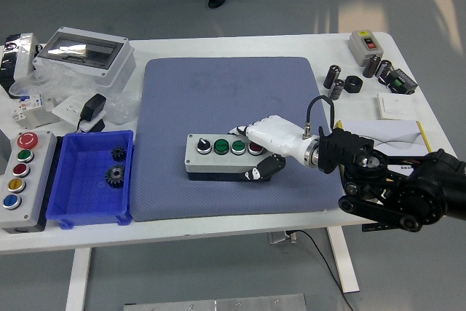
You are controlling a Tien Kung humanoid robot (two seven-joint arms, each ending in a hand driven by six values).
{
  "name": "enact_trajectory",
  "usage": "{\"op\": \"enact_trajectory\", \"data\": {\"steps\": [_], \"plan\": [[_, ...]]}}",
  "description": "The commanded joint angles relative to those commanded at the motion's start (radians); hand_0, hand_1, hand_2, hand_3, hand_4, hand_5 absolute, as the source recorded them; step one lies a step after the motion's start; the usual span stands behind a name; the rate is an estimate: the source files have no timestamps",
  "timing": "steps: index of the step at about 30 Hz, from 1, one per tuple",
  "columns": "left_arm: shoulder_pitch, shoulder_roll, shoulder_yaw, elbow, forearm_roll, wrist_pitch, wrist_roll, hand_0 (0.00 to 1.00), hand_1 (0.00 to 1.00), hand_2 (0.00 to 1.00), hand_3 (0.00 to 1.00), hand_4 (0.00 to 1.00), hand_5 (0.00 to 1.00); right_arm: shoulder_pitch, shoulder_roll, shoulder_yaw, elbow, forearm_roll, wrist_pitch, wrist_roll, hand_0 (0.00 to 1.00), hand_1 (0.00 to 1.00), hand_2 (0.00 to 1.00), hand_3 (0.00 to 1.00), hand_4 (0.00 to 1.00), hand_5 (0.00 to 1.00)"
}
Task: Pick up the button,place it on the desk,press the button,press the button
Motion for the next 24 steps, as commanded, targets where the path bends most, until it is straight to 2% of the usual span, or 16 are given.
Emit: {"op": "enact_trajectory", "data": {"steps": [3,4,9,10,15,16,21,22,24], "plan": [[0.001,0.000,0.001,0.000,0.001,-0.001,0.001,0.622,0.566,0.548,0.585,0.493,0.243,-0.001,-0.002,0.005,-0.002,0.013,0.015,0.001,0.709,0.679,0.697,0.699,0.341,0.002],[0.001,0.000,0.001,0.000,0.001,-0.001,0.001,0.622,0.565,0.548,0.585,0.492,0.242,-0.001,-0.003,0.008,-0.003,0.017,0.020,0.001,0.720,0.695,0.716,0.732,0.380,0.002],[0.002,0.001,0.001,0.000,0.003,-0.003,0.002,0.622,0.565,0.548,0.585,0.492,0.242,-0.001,-0.009,0.017,-0.006,0.033,0.037,0.003,0.720,0.695,0.716,0.732,0.380,0.002],[0.003,0.001,0.002,0.000,0.002,-0.003,0.002,0.622,0.566,0.548,0.584,0.491,0.240,0.000,-0.010,0.018,-0.006,0.038,0.039,0.004,0.768,0.744,0.764,0.791,0.424,0.002],[0.004,0.001,0.002,0.000,0.005,-0.004,0.002,0.622,0.566,0.548,0.584,0.491,0.240,0.002,-0.017,0.021,-0.006,0.052,0.043,0.004,0.768,0.744,0.764,0.791,0.424,0.002],[0.005,0.002,0.002,0.000,0.005,-0.004,0.002,0.621,0.565,0.548,0.583,0.492,0.231,0.002,-0.018,0.021,-0.006,0.053,0.042,0.005,0.805,0.783,0.809,0.852,0.455,0.002],[0.005,0.002,0.002,0.000,0.006,-0.005,0.003,0.621,0.565,0.548,0.583,0.492,0.231,0.004,-0.020,0.017,-0.005,0.057,0.039,0.006,0.805,0.783,0.809,0.852,0.455,0.002],[0.005,0.002,0.002,0.000,0.006,-0.005,0.003,0.622,0.564,0.547,0.583,0.490,0.229,0.005,-0.020,0.016,-0.005,0.057,0.038,0.006,0.832,0.822,0.854,0.923,0.499,0.002],[0.005,0.002,0.002,0.000,0.007,-0.006,0.004,0.622,0.564,0.547,0.583,0.490,0.229,0.007,-0.021,0.014,-0.005,0.058,0.037,0.008,0.832,0.822,0.854,0.923,0.499,0.002]]}}
